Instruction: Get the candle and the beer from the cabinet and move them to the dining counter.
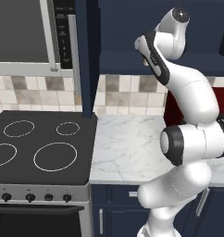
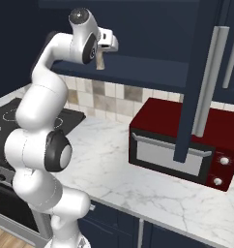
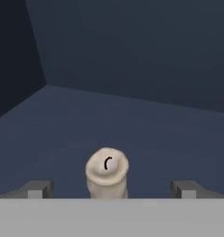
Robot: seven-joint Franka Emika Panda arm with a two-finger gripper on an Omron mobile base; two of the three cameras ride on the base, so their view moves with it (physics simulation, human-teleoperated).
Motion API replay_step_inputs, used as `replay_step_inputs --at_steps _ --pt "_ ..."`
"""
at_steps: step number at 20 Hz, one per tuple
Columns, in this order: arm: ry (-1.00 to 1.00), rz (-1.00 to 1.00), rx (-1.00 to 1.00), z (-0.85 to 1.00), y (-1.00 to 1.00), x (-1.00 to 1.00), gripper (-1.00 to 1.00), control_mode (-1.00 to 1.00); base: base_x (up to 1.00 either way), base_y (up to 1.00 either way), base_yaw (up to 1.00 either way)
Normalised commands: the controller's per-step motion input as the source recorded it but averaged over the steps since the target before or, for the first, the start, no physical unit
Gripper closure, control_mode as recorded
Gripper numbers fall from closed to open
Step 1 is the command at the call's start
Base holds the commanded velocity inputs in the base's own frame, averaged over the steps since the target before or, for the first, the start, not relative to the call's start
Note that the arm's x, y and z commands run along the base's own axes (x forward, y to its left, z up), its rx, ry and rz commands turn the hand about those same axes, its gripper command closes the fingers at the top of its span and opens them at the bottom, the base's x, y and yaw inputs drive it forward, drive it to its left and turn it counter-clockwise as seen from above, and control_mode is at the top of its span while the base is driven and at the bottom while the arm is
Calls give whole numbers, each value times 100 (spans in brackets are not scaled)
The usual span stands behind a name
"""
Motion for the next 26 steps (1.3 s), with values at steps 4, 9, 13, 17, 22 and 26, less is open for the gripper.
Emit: replay_step_inputs --at_steps 4,9,13,17,22,26 --pt "5 0 0 -16 0 17 -100 -100 0 0 0" --pt "5 0 0 -14 1 14 -100 -100 0 0 0" --pt "4 0 0 -15 0 7 100 -100 0 0 0" --pt "1 0 0 -14 4 8 100 -100 0 0 0" --pt "0 0 0 -4 0 5 100 -100 0 0 0" --pt "0 0 0 0 0 1 100 -100 0 0 0"
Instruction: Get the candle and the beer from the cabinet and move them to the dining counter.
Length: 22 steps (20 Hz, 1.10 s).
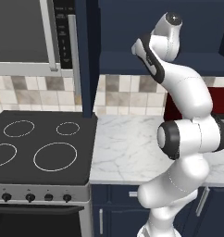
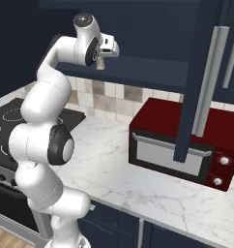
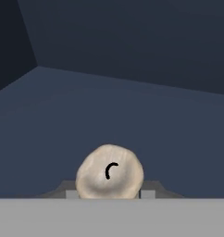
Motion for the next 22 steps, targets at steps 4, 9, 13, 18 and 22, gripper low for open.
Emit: replay_step_inputs --at_steps 4,9,13,18,22 --pt "0 0 0 0 0 0 100 -100 0 0 0" --pt "0 0 0 0 0 0 100 -100 0 0 0" --pt "0 0 0 0 0 0 100 -100 0 0 0" --pt "-3 0 0 0 1 -20 100 -100 0 0 0" --pt "-3 0 0 0 2 -36 100 -100 0 0 0"
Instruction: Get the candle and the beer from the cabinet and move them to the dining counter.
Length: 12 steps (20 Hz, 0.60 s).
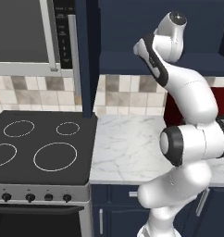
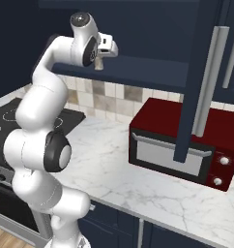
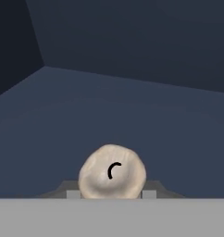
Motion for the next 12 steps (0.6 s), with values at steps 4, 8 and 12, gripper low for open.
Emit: replay_step_inputs --at_steps 4,8,12 --pt "-4 0 0 0 5 -47 100 -100 0 0 0" --pt "-4 0 0 0 0 -80 100 -100 0 0 0" --pt "-11 0 0 0 0 -100 100 -100 0 0 0"
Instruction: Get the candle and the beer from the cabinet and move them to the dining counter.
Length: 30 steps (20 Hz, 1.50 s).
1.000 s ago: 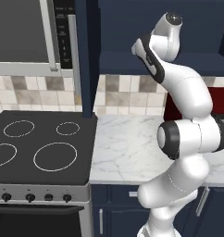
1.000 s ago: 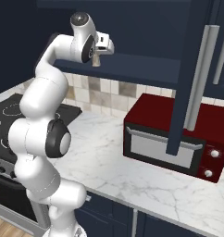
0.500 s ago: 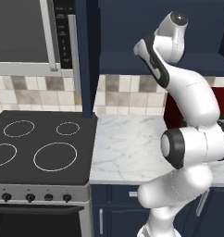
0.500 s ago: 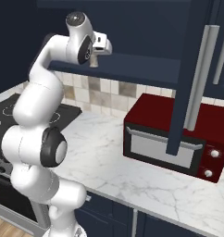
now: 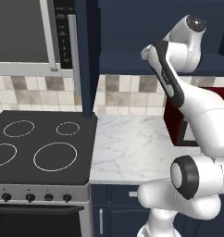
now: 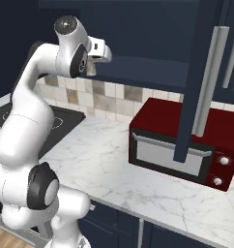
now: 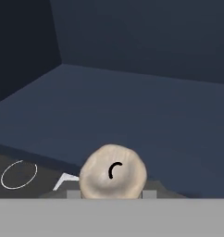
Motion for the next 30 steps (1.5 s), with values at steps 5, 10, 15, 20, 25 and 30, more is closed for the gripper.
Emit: replay_step_inputs --at_steps 5,10,15,20,25,30 --pt "-5 0 0 0 -6 -100 100 -100 0 0 0" --pt "-1 0 0 -4 0 -100 100 -100 0 0 0" --pt "0 0 0 -16 0 -100 100 -100 0 0 0" --pt "0 2 0 -39 0 -100 100 -100 0 0 0" --pt "0 3 -2 -37 8 -84 100 -100 0 0 0" --pt "0 0 -1 -5 4 -11 100 -100 0 0 0"
